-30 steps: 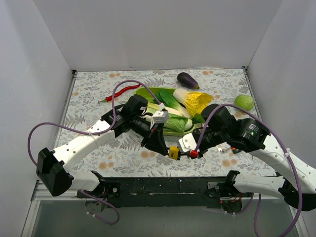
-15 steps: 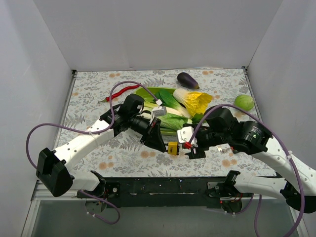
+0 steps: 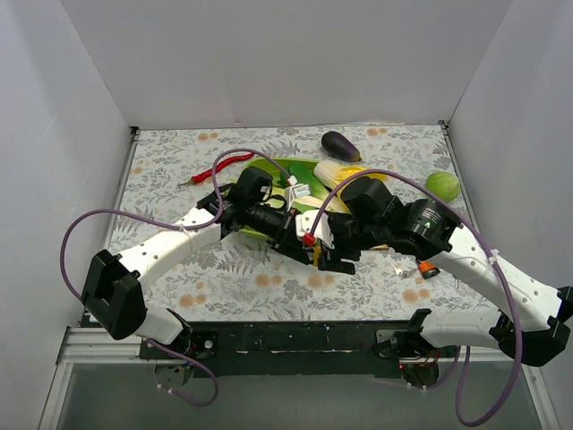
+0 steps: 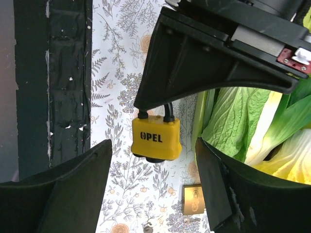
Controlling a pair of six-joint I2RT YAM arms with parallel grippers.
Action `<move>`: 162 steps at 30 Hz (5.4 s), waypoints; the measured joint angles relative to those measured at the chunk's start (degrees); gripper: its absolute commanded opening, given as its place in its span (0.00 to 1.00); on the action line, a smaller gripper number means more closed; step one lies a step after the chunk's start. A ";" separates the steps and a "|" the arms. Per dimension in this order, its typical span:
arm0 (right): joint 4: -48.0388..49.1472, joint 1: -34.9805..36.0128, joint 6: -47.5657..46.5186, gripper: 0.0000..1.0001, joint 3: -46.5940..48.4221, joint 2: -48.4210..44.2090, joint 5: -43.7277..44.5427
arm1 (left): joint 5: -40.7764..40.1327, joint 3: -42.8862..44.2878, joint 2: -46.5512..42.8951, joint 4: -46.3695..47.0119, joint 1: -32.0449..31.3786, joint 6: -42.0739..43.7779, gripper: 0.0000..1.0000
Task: Lock with the key
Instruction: Place the lock at the center of the board, then reset both arms
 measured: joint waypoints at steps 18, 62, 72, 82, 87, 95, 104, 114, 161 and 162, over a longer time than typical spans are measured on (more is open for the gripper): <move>2.56 1.16 -1.99 0.71 -4.87 0.15 8.04 | 1.16 0.00 0.00 6.99 -0.02 -10.99 0.00; 1.40 -30.42 26.69 0.01 -17.77 -10.25 18.97 | -0.94 -2.29 -4.44 14.88 10.91 -12.66 0.98; -1.92 -40.46 39.91 0.01 -18.62 -1.70 14.43 | -1.70 -2.19 -3.87 14.78 12.79 -11.69 0.98; -3.52 -41.22 48.00 0.01 -34.71 -1.64 12.37 | -1.70 -2.25 -3.76 14.49 16.06 -10.71 0.98; 2.95 -41.22 48.46 0.01 -34.86 -0.02 12.85 | -1.51 -2.86 -3.56 15.39 16.72 -10.78 0.98; 11.28 -41.22 48.78 0.01 -37.57 3.28 13.27 | -1.11 -3.63 -3.08 16.50 17.29 -10.80 0.98; 15.50 -41.09 50.86 0.01 -41.11 4.44 13.97 | -0.76 -4.52 -2.60 16.61 17.59 -10.86 0.98; 19.61 -41.05 51.41 0.01 -42.47 6.45 16.55 | -0.31 -6.01 -2.01 17.79 17.64 -12.22 0.98; 15.23 -41.29 43.34 0.90 -24.96 -2.19 16.28 | -0.48 14.49 1.27 -5.40 25.75 1.53 0.98; 15.10 -41.31 41.53 0.90 -23.23 -2.47 15.67 | -0.98 16.87 2.23 -7.63 27.08 2.95 0.98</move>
